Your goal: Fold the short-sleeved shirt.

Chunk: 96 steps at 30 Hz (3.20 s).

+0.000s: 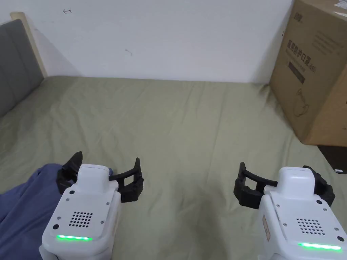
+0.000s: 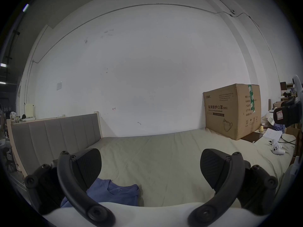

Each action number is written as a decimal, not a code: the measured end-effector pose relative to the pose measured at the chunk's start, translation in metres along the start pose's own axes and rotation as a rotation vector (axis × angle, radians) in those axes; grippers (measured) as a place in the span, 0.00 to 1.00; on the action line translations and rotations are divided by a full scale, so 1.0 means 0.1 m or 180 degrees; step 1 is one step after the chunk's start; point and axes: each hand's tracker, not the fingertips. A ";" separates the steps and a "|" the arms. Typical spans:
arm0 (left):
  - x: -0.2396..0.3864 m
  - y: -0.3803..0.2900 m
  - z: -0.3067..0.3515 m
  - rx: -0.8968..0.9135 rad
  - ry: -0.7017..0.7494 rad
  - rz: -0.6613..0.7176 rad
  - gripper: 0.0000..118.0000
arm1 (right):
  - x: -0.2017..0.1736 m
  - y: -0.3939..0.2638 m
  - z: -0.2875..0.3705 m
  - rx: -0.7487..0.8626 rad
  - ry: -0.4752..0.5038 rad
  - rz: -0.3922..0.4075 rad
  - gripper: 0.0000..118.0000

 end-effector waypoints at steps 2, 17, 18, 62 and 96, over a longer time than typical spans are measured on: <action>0.01 0.01 0.00 -0.0012 -0.0016 0.0001 1.00 | 0.00 0.00 0.00 0.0001 -0.0003 -0.0001 1.00; 0.01 0.06 -0.02 -0.0116 -0.0120 0.0099 0.41 | -0.02 0.01 0.01 0.0005 -0.0013 0.0054 0.51; 0.01 0.07 -0.02 -0.0152 -0.0159 0.0136 0.08 | -0.04 0.02 0.02 -0.0002 -0.0026 0.0083 0.27; -2.28 -0.05 1.70 -0.0539 0.1947 0.0149 0.00 | -2.50 0.21 0.00 0.0056 0.2062 0.0006 0.00; -1.74 -1.70 -0.60 -0.3432 0.1036 0.0876 0.63 | -1.58 -0.28 -0.84 -0.0486 0.1236 0.0174 0.00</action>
